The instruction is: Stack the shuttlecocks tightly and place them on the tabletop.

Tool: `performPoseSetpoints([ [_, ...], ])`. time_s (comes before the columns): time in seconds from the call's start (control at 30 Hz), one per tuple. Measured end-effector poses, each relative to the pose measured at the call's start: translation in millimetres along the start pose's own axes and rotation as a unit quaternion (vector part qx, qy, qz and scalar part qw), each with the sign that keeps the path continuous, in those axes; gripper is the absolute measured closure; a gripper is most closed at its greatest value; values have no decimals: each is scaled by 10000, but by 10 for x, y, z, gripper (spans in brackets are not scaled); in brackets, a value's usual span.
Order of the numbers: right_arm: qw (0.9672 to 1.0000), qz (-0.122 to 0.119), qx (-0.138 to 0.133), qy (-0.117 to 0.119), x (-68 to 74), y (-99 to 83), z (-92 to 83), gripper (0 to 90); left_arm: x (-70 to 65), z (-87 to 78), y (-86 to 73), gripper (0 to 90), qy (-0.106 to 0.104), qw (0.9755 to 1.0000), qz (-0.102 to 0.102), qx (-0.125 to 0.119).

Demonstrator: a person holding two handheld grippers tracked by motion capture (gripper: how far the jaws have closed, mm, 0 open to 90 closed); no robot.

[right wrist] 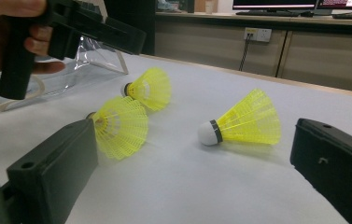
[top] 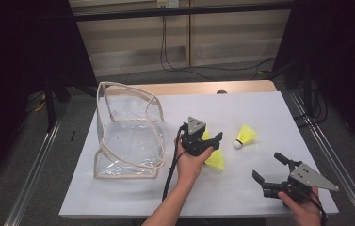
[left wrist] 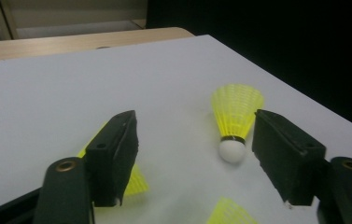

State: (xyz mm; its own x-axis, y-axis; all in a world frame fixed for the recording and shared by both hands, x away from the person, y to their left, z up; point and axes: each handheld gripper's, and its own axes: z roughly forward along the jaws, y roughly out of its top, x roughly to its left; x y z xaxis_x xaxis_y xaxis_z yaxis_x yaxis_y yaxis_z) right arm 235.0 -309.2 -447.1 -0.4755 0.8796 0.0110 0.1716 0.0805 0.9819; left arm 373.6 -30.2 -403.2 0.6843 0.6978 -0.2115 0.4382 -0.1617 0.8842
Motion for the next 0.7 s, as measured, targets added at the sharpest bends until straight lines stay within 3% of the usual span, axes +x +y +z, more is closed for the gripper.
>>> performPoseSetpoints([
  [0.03, 10000, -1, 3, 10, 4, -1, 5, 5, -15, -29, -18, 249, -42, 10000, -26, -21],
  [0.47, 10000, -35, 72, 35, 32, -3, 26, 5, -136, -326, -253, 115, -585, 9981, 204, 25],
  [0.6, 10000, -32, 66, 45, 40, -1, 28, 5, -157, -425, -349, 94, -815, 9962, 288, 66],
  [0.63, 10000, -27, 75, 51, 43, -1, 30, 5, -165, -476, -402, 86, -976, 9945, 359, 123],
  [0.7, 10000, -26, 78, 51, 42, -2, 31, 5, -162, -503, -428, 84, -986, 9943, 382, 135],
])
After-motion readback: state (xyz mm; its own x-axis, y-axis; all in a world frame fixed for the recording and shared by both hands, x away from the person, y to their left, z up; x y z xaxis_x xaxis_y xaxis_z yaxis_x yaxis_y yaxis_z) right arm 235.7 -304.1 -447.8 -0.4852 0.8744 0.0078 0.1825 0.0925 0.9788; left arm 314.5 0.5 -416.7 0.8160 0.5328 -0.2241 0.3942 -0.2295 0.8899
